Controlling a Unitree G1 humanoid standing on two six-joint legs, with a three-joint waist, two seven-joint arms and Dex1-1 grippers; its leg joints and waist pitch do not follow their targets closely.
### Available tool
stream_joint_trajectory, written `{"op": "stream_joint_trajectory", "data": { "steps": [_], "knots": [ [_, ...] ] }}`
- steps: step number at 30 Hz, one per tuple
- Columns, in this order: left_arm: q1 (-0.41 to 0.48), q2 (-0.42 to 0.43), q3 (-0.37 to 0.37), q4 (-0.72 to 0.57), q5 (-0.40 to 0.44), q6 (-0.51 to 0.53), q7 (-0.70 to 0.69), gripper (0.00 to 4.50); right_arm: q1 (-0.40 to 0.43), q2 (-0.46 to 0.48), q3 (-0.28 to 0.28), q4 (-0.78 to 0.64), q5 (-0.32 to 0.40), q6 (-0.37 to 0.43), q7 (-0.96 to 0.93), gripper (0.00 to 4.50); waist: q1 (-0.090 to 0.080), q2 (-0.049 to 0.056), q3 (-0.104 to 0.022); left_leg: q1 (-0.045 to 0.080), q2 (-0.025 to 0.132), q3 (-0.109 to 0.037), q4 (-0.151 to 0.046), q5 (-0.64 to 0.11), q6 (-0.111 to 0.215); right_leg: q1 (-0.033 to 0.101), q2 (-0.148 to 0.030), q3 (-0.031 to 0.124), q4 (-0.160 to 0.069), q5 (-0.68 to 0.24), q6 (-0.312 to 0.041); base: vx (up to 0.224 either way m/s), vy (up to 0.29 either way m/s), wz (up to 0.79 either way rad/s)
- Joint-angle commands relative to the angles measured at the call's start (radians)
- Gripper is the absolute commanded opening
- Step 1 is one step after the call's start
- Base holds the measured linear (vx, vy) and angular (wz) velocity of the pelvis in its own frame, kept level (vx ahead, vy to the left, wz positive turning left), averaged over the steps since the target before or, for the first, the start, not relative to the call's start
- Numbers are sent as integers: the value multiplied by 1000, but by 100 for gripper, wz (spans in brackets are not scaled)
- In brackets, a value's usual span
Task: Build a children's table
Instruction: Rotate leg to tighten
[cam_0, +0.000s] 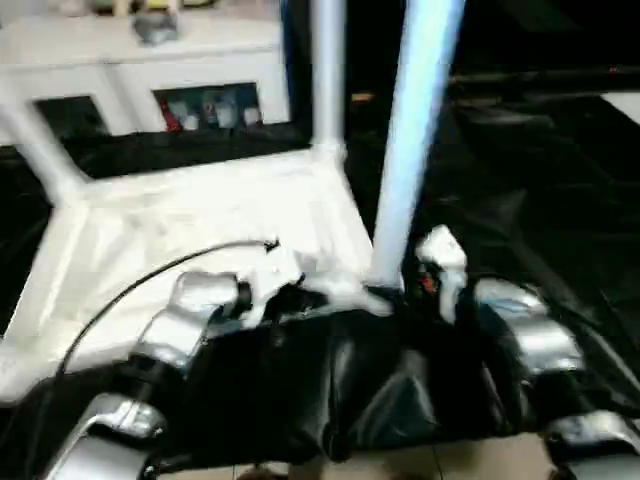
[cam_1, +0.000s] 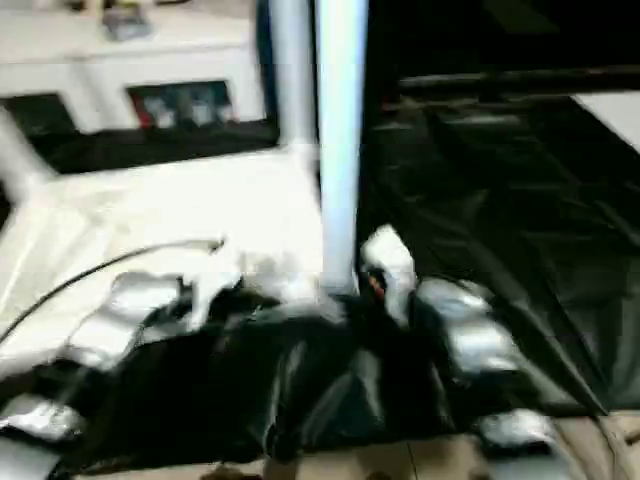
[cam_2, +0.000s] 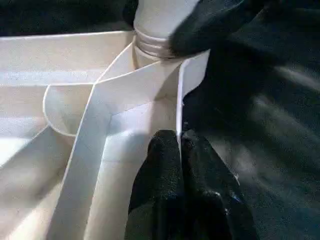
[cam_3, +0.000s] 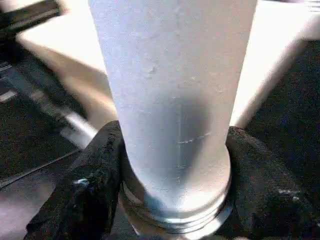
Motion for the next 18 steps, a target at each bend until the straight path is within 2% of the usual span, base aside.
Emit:
{"op": "stream_joint_trajectory", "data": {
  "steps": [1,2,5,6,11,13,14,18],
  "knots": [
    [-58,-73,6,-16,-6,0,95,0,-25,70,25,64,-49,6,-140,266,-4,-13,-56,21,59,-35,-81,-234,20,40,-75,45,-87,-291,-205,0,0,0],
    [-66,-90,5,-8,0,5,121,0,-37,92,11,84,-50,14,-193,266,-10,-13,-58,20,58,-35,-80,-225,21,40,-73,46,-84,-266,-210,0,0,0],
    [-85,-135,3,11,9,12,178,0,-63,144,-22,120,-47,22,-308,266,-15,-11,-64,17,54,-34,-75,-183,38,43,-72,45,-78,-185,-227,0,0,0],
    [-101,-179,1,29,19,14,230,0,-93,196,-53,166,-56,13,-439,266,-17,-9,-66,15,54,-34,-73,-157,45,45,-73,45,-73,-147,-234,0,0,0],
    [-108,-226,-18,39,38,6,269,0,-130,253,-69,217,-66,-29,-558,266,-14,-8,-71,13,54,-33,-67,-105,89,49,-74,42,-66,-50,-251,0,0,0],
    [-103,-222,-24,41,37,-7,255,0,-133,257,-76,214,-59,-40,-549,266,-14,-9,-71,13,54,-32,-67,-102,101,50,-73,41,-64,-39,-256,0,0,0],
    [-102,-221,-25,41,36,-10,252,0,-133,258,-80,212,-55,-41,-544,322,-13,-9,-70,13,54,-32,-67,-113,105,50,-74,41,-65,-48,-257,0,0,0],
    [-85,-184,-16,20,21,-17,200,0,-128,222,-86,195,-56,-57,-498,346,-12,-11,-67,16,56,-31,-70,-139,96,49,-74,43,-70,-92,-252,0,0,0]
  ]
}}
